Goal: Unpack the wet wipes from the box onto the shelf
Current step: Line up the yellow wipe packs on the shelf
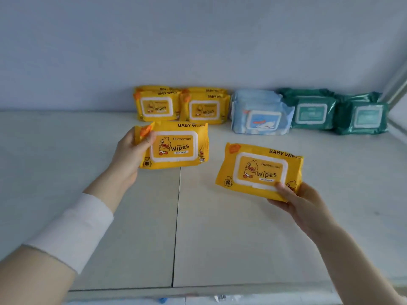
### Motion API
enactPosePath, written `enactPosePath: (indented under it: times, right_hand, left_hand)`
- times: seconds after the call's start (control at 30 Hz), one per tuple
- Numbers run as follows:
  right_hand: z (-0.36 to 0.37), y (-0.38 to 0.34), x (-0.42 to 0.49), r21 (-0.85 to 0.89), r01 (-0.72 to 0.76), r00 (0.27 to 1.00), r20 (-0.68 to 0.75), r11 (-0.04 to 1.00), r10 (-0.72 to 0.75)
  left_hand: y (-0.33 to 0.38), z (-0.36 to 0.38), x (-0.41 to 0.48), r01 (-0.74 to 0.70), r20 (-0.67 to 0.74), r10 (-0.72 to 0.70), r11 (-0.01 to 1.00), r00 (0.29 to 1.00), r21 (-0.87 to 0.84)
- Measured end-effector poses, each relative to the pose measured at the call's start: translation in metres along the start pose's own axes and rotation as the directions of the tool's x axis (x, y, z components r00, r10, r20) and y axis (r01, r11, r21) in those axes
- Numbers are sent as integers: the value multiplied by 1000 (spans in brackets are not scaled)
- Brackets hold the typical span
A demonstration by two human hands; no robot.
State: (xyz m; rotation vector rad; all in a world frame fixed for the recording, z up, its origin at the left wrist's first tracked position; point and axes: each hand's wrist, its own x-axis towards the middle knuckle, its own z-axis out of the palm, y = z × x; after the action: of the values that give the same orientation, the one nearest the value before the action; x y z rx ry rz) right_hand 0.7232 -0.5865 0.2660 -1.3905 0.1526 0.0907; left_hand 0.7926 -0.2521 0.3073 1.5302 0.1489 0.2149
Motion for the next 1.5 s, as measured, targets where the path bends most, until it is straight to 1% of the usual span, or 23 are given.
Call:
enactPosePath:
  times: [0.23, 0.33, 0.43, 0.53, 0.6, 0.7, 0.8, 0.9, 0.97, 1.03, 1.1, 1.17, 1.2, 1.23, 1.27, 1.3, 1.33, 1.37, 1.4, 1.43, 1.5]
  right_hand:
    - [43, -10, 117, -51, 28, 998, 62, 998, -24]
    - [62, -12, 155, -75, 49, 996, 85, 996, -43]
    - [81, -9, 183, -103, 63, 996, 75, 993, -55]
    - [99, -6, 201, -136, 75, 997, -26, 988, -79]
    - [109, -3, 211, -218, 101, 983, -129, 971, -131]
    - [118, -1, 221, -393, 124, 947, -228, 911, -227]
    - [123, 3, 225, -493, 132, 906, -292, 860, -307]
    - [128, 7, 224, -592, 92, 855, -366, 801, -368]
    - [133, 8, 222, -619, 49, 818, -426, 784, -387]
    - [137, 8, 218, -638, 20, 785, -466, 770, -407]
    - [143, 7, 213, -649, 7, 771, -481, 760, -418]
    - [150, 4, 206, -676, -23, 763, -488, 736, -424]
    - [153, 2, 202, -706, -42, 755, -487, 707, -440]
    - [156, 0, 196, -750, -63, 747, -473, 659, -467]
    - [158, -2, 191, -799, -82, 745, -446, 595, -497]
    - [158, -5, 185, -846, -94, 748, -408, 524, -524]
    - [157, -8, 178, -888, -95, 757, -358, 451, -546]
    - [155, -14, 172, -921, -84, 772, -301, 379, -559]
    - [152, -20, 165, -948, -69, 790, -242, 311, -563]
    - [147, -28, 158, -969, -54, 806, -185, 242, -562]
    - [131, -45, 143, -995, -23, 835, -73, 99, -545]
  left_hand:
    - [-16, -14, 88, 5, -59, -7, 1000, 998, -19]
    - [-20, -22, 123, 5, -42, -6, 999, 999, -34]
    - [-27, -23, 151, 6, -3, -6, 1000, 1000, 5]
    - [-36, -23, 167, 17, 37, -17, 1000, 999, -1]
    - [-39, -23, 176, 24, 58, -23, 1000, 998, -10]
    - [-39, -24, 187, 12, 54, -11, 1000, 998, -11]
    - [-43, -22, 191, -5, 36, 6, 1000, 999, -31]
    - [-47, -21, 189, 8, 50, -5, 999, 999, -51]
    - [-48, -23, 188, 26, 63, -23, 999, 998, -47]
    - [-48, -24, 188, 23, 66, -22, 1000, 998, -17]
    - [-47, -24, 190, 5, 26, -6, 999, 1000, 45]
    - [-46, -26, 191, -15, -33, 21, 981, 999, 194]
    - [-44, -27, 190, -52, -55, 72, 953, 996, 298]
    - [-42, -29, 188, -121, -64, 162, 901, 985, 416]
    - [-39, -31, 185, -207, -51, 278, 814, 959, 542]
    - [-33, -32, 181, -289, -9, 393, 692, 919, 661]
    - [-26, -32, 176, -361, 58, 491, 550, 869, 753]
    - [-17, -31, 170, -426, 151, 560, 402, 814, 810]
    - [-7, -26, 164, -486, 262, 590, 258, 763, 835]
    - [4, -18, 158, -544, 382, 585, 124, 716, 830]
    - [25, 8, 143, -642, 599, 485, -97, 637, 761]
